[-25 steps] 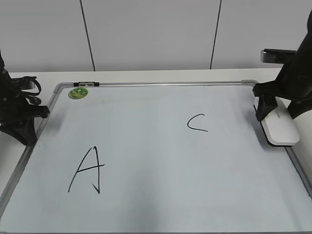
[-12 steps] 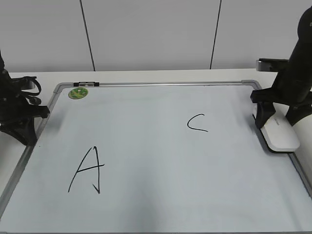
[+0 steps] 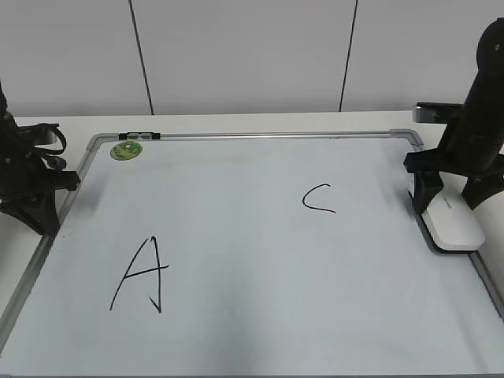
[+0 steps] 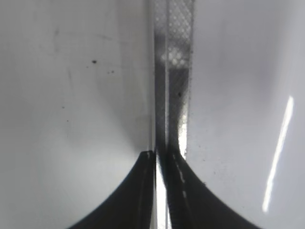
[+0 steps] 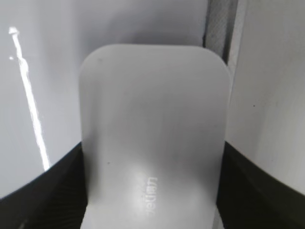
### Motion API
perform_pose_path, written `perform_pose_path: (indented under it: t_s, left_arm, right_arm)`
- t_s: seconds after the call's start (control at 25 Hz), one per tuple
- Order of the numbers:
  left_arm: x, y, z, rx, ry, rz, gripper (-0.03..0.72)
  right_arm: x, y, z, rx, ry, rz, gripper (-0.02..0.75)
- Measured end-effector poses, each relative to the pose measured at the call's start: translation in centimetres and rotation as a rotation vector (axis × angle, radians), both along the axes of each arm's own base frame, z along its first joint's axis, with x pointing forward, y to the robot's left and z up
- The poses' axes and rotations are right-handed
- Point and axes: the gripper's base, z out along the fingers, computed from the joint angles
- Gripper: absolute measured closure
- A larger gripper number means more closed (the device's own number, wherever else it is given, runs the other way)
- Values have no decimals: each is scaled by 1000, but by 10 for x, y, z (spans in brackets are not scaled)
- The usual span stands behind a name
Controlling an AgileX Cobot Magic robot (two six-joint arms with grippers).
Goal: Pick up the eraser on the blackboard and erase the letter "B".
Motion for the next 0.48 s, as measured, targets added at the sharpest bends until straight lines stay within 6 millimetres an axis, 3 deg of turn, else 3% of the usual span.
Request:
perform_pose_path:
  t_s: [0.48]
  left_arm:
    - [0,0,0,0,0,0,615]
  right_arm:
    - [1,-1,1,-8,-5,-3,150]
